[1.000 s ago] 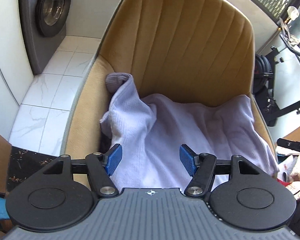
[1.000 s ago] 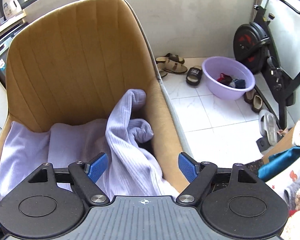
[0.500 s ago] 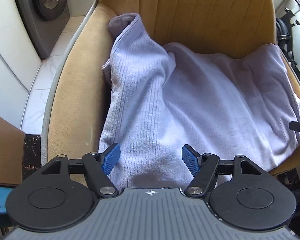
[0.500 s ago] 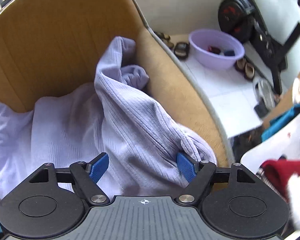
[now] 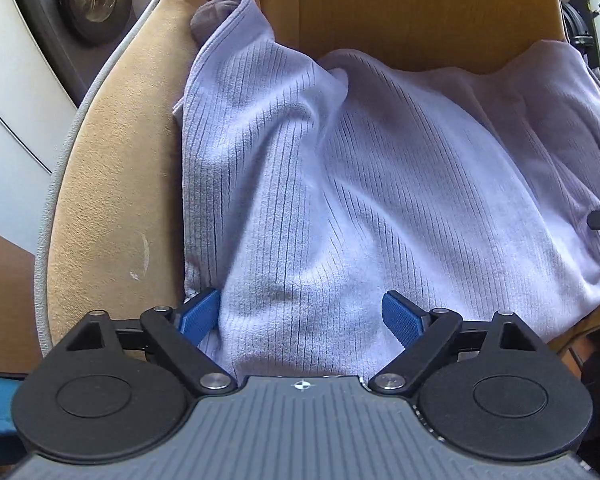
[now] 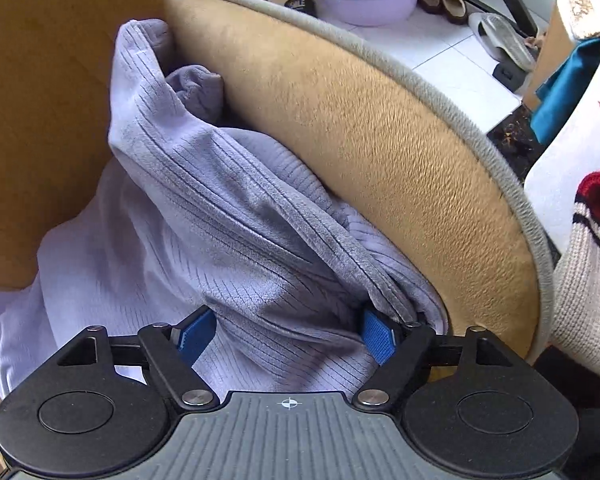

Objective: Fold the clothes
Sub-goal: 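Press and smooth the cardigan on the stack with both grippers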

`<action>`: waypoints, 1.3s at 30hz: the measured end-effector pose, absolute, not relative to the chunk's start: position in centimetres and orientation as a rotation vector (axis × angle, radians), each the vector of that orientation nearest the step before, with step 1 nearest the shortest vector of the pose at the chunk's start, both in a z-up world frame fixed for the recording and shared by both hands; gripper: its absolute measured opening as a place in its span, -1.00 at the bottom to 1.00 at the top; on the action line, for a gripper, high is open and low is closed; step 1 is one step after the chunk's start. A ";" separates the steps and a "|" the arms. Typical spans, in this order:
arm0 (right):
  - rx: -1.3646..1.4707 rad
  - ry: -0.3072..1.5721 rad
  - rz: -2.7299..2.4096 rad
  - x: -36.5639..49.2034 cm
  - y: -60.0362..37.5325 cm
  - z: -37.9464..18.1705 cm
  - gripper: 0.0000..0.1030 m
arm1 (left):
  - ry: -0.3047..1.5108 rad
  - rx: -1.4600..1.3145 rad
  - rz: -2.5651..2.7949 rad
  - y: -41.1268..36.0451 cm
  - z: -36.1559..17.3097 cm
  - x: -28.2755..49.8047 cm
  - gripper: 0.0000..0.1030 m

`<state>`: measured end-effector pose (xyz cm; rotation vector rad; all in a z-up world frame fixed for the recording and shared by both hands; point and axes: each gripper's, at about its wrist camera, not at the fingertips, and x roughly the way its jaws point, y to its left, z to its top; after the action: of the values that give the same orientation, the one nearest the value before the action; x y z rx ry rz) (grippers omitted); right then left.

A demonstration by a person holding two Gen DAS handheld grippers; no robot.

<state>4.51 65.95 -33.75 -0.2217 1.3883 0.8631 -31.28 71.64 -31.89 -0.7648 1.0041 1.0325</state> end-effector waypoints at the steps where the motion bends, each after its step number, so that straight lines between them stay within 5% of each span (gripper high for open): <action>1: -0.241 1.365 0.889 4.3 66.0 -32.7 0.37 | 0.987 -0.782 1.036 71.9 -31.5 -31.6 0.68; 8: -0.457 1.011 1.276 -0.4 71.0 -25.9 0.62 | 0.687 -0.912 1.032 75.1 -27.5 -33.6 0.66; 16: -0.561 0.997 1.226 0.2 77.2 -30.7 0.62 | 0.622 -0.701 0.957 80.9 -25.9 -29.0 0.66; 22: -0.606 1.047 1.188 0.9 78.2 -34.4 0.67 | 0.733 -0.752 0.987 85.6 -30.0 -27.9 0.66; 24: -0.625 1.064 1.189 1.0 78.5 -35.5 0.76 | 0.791 -0.751 1.011 85.7 -31.7 -28.0 0.50; 28: -0.716 1.074 1.204 -0.1 80.3 -37.7 0.98 | 0.993 -0.572 0.957 84.3 -34.7 -25.0 0.87; 39: -0.789 1.045 1.216 -1.8 81.2 -39.2 0.98 | 1.014 -0.750 0.935 85.1 -37.2 -24.7 0.87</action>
<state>-1.84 81.17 -39.18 -0.7886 1.0445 1.2159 -24.69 85.09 -37.22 -0.7497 1.0142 0.9354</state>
